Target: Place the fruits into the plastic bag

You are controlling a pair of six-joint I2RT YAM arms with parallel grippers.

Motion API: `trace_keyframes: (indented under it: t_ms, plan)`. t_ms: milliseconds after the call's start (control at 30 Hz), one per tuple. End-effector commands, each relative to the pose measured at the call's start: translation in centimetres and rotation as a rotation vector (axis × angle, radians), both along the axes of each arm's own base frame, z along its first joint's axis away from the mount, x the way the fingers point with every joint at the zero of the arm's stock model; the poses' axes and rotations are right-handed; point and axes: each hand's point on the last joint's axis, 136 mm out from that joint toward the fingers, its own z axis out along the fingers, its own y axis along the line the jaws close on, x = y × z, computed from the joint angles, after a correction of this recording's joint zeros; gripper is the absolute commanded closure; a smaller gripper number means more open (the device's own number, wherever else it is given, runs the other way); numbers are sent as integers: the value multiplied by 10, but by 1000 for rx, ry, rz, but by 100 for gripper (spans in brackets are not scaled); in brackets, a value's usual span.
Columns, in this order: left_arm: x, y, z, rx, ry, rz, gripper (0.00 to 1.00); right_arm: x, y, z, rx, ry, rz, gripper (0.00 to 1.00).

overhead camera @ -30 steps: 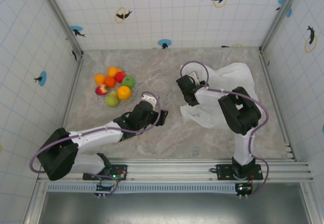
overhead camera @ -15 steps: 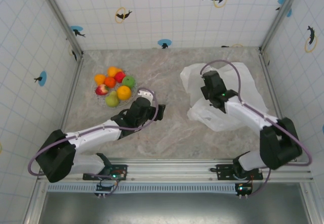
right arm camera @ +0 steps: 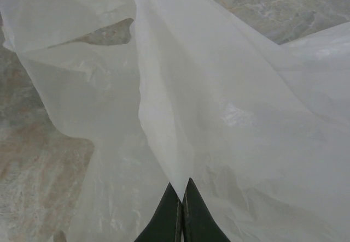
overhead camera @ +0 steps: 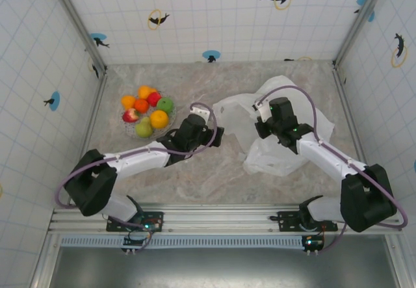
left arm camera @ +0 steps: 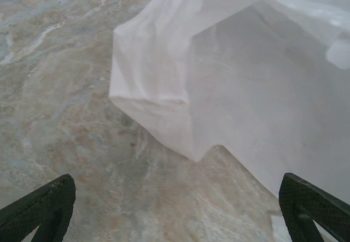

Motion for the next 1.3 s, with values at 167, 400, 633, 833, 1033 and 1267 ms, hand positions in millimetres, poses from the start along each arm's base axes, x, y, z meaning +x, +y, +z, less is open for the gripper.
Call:
trace_keyframes:
  t_ms: [167, 400, 633, 833, 1033, 1267]
  plan:
    - [42, 1, -2, 28, -48, 88, 3, -4, 6, 29, 91, -57, 37, 100]
    - [47, -27, -3, -43, -44, -6, 23, -5, 6, 37, 129, -64, 38, 100]
    - [40, -41, 1, -115, -39, -75, 16, -1, 8, 42, 185, -63, 15, 100]
    - [52, -33, -5, -78, -60, -9, 8, -3, 13, 41, 207, -44, 36, 100]
    - [66, -25, -13, -71, -38, 40, 25, -3, 9, 46, 196, -50, 36, 100]
    - [40, -35, 14, -161, -34, -93, 78, 11, 2, 43, 98, -91, -29, 100]
